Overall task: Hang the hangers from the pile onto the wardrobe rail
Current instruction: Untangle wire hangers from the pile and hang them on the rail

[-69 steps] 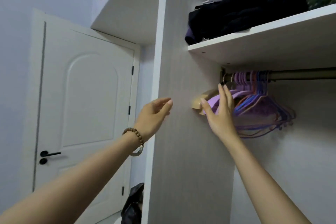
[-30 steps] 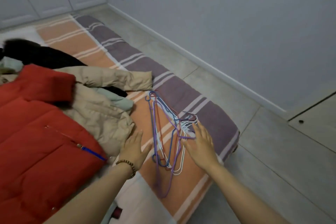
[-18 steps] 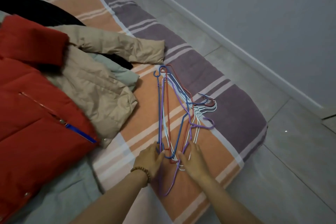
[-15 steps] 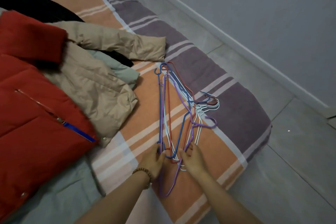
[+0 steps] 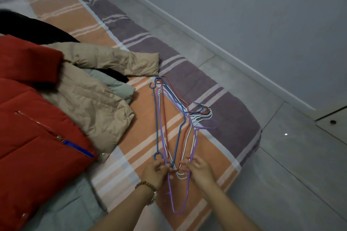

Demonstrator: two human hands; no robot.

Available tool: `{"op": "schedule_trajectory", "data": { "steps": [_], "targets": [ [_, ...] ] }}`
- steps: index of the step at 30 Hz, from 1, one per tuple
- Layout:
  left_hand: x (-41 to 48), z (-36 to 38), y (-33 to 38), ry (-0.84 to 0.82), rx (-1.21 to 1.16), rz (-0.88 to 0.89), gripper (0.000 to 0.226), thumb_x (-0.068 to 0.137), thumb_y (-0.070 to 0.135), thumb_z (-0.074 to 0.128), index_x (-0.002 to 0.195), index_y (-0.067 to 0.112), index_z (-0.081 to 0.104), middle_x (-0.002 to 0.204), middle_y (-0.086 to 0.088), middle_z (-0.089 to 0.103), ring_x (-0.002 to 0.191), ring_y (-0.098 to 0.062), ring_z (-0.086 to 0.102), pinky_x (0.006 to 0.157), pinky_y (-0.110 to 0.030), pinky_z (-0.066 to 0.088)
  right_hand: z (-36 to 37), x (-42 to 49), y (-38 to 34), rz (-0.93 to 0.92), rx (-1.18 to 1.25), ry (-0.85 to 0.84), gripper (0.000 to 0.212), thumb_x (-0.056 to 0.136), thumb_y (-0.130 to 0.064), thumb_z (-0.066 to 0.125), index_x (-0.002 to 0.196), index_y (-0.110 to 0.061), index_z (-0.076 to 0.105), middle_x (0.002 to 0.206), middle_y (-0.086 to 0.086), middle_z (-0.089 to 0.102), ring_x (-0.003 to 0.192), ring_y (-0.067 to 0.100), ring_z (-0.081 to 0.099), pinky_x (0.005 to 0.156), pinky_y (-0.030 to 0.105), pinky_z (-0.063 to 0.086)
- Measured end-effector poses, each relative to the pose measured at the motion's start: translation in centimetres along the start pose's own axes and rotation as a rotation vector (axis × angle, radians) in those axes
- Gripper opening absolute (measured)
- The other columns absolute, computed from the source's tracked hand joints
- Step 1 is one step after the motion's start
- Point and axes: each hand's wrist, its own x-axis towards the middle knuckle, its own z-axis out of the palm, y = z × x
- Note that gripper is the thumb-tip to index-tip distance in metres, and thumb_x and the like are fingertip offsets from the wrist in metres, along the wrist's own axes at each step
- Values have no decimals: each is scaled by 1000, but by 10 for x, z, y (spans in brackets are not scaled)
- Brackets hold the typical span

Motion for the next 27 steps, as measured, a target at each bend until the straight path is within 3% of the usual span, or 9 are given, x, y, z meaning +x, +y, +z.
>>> {"op": "schedule_trajectory", "data": {
  "steps": [3,5,11,15,19,23,27],
  "targets": [
    [-17,-8,39,-8,-134,32,16,91,1,52,103,1,62,67,-9,62,38,-8,59,41,-19,49,-2,-31,-42,-39,57,-90,21,93,-4,51,113,1,53,87,11,68,57,12,64,54,20,53],
    [-27,-15,68,-18,-160,90,18,92,3,51,107,1,61,67,-7,60,39,-10,57,42,-22,50,-4,-55,-74,-72,92,-170,22,95,-9,50,117,-6,52,94,10,68,66,14,66,59,20,55],
    [-86,-32,180,-153,-128,294,18,96,9,44,110,12,56,75,-6,61,39,-5,56,41,-17,44,-14,-145,-173,-329,167,-228,10,93,-8,52,100,-14,49,96,3,74,81,14,72,70,22,56],
    [-151,-31,253,-277,-16,456,20,97,22,45,102,14,62,90,-7,70,54,-5,60,51,-14,46,-27,-229,-239,-601,169,-126,13,93,-1,49,93,-11,41,83,0,76,69,10,71,60,18,54],
    [-237,-18,323,-507,51,518,37,96,39,38,106,17,65,87,-2,73,72,-13,61,65,-18,48,-57,-322,-294,-829,138,95,13,91,-2,53,91,-11,43,80,4,76,73,15,72,64,20,55],
    [-330,5,375,-754,220,641,41,96,44,31,106,23,65,93,2,74,81,-12,66,76,-23,50,-101,-423,-322,-986,124,337,15,89,-4,57,97,-13,49,79,7,76,76,19,73,66,21,56],
    [-422,39,407,-959,316,819,34,93,43,37,99,25,66,95,2,73,80,-8,67,75,-22,52,-143,-526,-325,-1104,158,575,18,88,-4,59,100,-15,53,78,11,75,78,19,73,66,22,56]
  ]
}}
